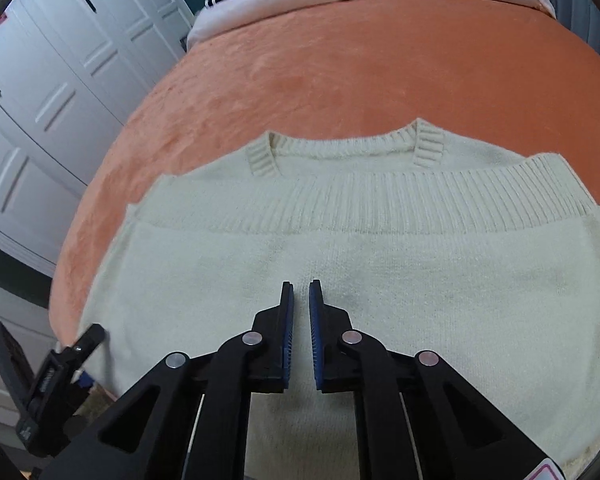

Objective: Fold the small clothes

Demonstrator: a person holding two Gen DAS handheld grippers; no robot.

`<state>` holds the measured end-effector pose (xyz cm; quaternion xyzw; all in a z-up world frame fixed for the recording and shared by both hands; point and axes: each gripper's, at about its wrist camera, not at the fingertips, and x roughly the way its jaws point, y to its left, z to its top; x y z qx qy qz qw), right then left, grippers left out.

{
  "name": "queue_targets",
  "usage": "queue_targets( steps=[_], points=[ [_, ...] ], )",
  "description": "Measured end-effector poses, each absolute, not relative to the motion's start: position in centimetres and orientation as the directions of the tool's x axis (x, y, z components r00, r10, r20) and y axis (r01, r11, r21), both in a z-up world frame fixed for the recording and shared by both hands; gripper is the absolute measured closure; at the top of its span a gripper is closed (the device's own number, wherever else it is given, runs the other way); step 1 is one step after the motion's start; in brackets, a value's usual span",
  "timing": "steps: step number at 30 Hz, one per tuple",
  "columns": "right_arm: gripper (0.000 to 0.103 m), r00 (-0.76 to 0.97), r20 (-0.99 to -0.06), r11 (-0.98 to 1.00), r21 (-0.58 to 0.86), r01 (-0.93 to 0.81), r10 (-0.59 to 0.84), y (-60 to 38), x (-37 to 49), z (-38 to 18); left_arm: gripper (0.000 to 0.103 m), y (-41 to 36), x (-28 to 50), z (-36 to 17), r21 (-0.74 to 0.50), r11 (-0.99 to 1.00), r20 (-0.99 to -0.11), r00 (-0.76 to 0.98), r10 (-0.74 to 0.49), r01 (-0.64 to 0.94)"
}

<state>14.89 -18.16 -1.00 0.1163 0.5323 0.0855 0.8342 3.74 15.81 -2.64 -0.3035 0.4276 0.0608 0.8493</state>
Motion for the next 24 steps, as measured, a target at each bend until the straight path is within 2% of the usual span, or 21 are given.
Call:
queue_targets(
  steps=[3, 6, 8, 9, 10, 13, 14, 16, 18, 19, 21, 24],
  points=[
    [0.101, 0.428, -0.857, 0.950, 0.312, -0.017, 0.289, -18.3, 15.4, -1.9, 0.005, 15.7, 4.1, -2.8, -0.454, 0.816, -0.767, 0.623, -0.155, -0.357],
    [0.101, 0.415, -0.854, 0.942, 0.336, -0.018, 0.313, -18.6, 15.5, -2.0, 0.005, 15.5, 5.0, -2.8, -0.429, 0.822, -0.778, 0.615, -0.125, -0.375],
    [0.102, 0.419, -0.845, 0.934, 0.355, -0.025, 0.333, -19.0, 15.5, -2.2, 0.007, 15.8, 5.4, -2.5, -0.458, 0.803, -0.770, 0.622, -0.143, -0.382],
    [0.102, 0.422, -0.839, 0.929, 0.370, -0.022, 0.344, -19.1, 15.4, -2.3, 0.022, 16.1, 5.6, -2.3, -0.478, 0.793, -0.761, 0.629, -0.159, -0.378],
    [0.102, 0.425, -0.833, 0.924, 0.383, -0.018, 0.354, -19.3, 15.3, -2.3, 0.056, 16.3, 6.0, -2.2, -0.524, 0.775, -0.744, 0.632, -0.216, -0.353],
    [0.102, 0.435, -0.817, 0.910, 0.414, -0.014, 0.379, -19.7, 15.2, -2.4, 0.079, 16.6, 6.9, -0.6, -0.589, 0.727, -0.730, 0.618, -0.291, -0.354],
    [0.102, 0.440, -0.809, 0.904, 0.428, -0.015, 0.390, -19.9, 15.1, -2.5, 0.081, 16.0, 6.8, 1.0, -0.593, 0.742, -0.708, 0.642, -0.295, -0.313],
    [0.102, 0.453, -0.788, 0.886, 0.464, -0.011, 0.418, -20.4, 14.9, -2.4, 0.096, 13.5, 6.6, 5.4, -0.597, 0.782, -0.641, 0.693, -0.330, -0.179],
    [0.102, 0.469, -0.753, 0.850, 0.527, 0.010, 0.461, -21.4, 14.5, -2.1, 0.096, 10.1, 6.6, 9.0, -0.609, 0.791, -0.586, 0.704, -0.401, -0.055],
    [0.102, 0.477, -0.736, 0.829, 0.558, 0.024, 0.481, -22.0, 14.0, -1.8, 0.102, 8.0, 6.5, 10.7, -0.605, 0.796, -0.557, 0.705, -0.440, 0.019],
    [0.087, 0.509, -0.695, 0.791, 0.611, 0.044, 0.509, -23.6, 12.8, -0.8, 0.103, 3.2, 5.9, 13.6, -0.568, 0.803, -0.505, 0.693, -0.514, 0.182],
    [0.083, 0.545, -0.675, 0.776, 0.627, 0.069, 0.497, -26.6, 10.7, 0.2, 0.102, -3.9, 5.4, 15.6, -0.495, 0.807, -0.503, 0.652, -0.568, 0.321]
  ],
)
